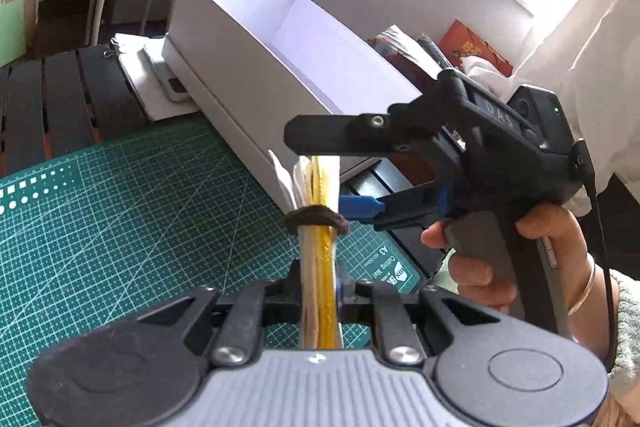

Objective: Fold shopping bag

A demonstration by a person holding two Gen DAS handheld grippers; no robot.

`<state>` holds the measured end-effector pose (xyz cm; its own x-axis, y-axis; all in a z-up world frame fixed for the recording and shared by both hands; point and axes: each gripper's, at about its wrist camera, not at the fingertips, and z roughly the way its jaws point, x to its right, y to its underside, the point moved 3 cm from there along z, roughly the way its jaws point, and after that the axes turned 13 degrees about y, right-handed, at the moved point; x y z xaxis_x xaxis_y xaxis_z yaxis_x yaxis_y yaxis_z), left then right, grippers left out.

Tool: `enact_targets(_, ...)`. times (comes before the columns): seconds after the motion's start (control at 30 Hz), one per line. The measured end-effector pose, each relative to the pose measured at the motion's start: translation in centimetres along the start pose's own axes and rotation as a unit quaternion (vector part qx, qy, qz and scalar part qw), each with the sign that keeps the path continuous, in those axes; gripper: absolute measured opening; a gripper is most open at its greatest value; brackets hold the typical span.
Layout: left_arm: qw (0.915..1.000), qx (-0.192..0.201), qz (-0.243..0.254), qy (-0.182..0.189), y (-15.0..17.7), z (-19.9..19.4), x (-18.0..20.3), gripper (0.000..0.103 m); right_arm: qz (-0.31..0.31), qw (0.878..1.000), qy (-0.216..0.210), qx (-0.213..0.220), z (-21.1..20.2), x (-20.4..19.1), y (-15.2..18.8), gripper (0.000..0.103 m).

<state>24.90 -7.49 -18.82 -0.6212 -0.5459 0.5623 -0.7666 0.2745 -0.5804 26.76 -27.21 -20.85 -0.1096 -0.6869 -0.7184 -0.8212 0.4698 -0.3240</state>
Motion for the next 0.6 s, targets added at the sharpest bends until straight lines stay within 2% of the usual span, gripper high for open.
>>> enact_targets(0.13, 0.9998, 0.015, 0.003, -0.015, 0.0, -0.4, 0.0, 0.013, 0.012, 0.999, -0.015, -0.04, 1.1, -0.5, 0.9, 0.097)
enact_targets(0.2, 0.9997, 0.02, 0.003, -0.017, 0.0, -0.6, 0.0, 0.013, -0.005, 0.999, -0.008, -0.045, 1.1, -1.2, 1.3, 0.097)
enact_targets(0.33, 0.9997, 0.019, 0.001, -0.013, -0.1, -0.7, -0.1, 0.013, -0.034, 0.999, 0.005, -0.028, 0.7, -1.7, 1.4, 0.097)
enact_targets(0.43, 0.9998, 0.011, 0.012, -0.013, 0.0, -0.3, 0.3, 0.013, -0.008, 1.0, 0.013, -0.017, 0.5, -1.1, 1.0, 0.097)
enact_targets(0.53, 0.9994, 0.007, 0.024, -0.021, 0.1, -0.1, 0.6, 0.013, 0.015, 1.0, 0.008, -0.024, 0.6, -0.4, 0.8, 0.093)
enact_targets(0.6, 0.9993, 0.007, 0.026, -0.025, 0.2, 0.0, 0.6, 0.013, 0.009, 0.999, 0.011, -0.032, 0.8, -0.5, 1.0, 0.091)
